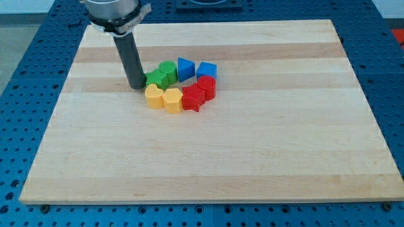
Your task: Move your arms towards the yellow heart
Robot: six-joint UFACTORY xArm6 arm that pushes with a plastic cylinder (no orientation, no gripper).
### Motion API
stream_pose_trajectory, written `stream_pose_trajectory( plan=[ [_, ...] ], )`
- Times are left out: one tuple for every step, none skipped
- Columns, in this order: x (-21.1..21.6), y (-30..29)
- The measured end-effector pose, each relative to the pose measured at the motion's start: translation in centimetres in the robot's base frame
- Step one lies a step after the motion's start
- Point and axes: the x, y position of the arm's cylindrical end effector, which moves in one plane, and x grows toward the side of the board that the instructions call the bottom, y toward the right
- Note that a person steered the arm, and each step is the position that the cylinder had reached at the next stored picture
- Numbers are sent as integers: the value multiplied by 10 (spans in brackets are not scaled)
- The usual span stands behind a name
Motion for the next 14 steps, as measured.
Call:
stream_pose_trajectory(
  plan=[
    [0,2],
    [0,4],
    [0,2],
    [-7,-23],
    [-31,-48],
    [-54,-56],
    [-82,-56],
    [-85,-56],
    [-85,-56],
    [-85,-65],
    [-83,-91],
    [-58,-115],
    [-15,-118],
    [24,-98]
  ],
)
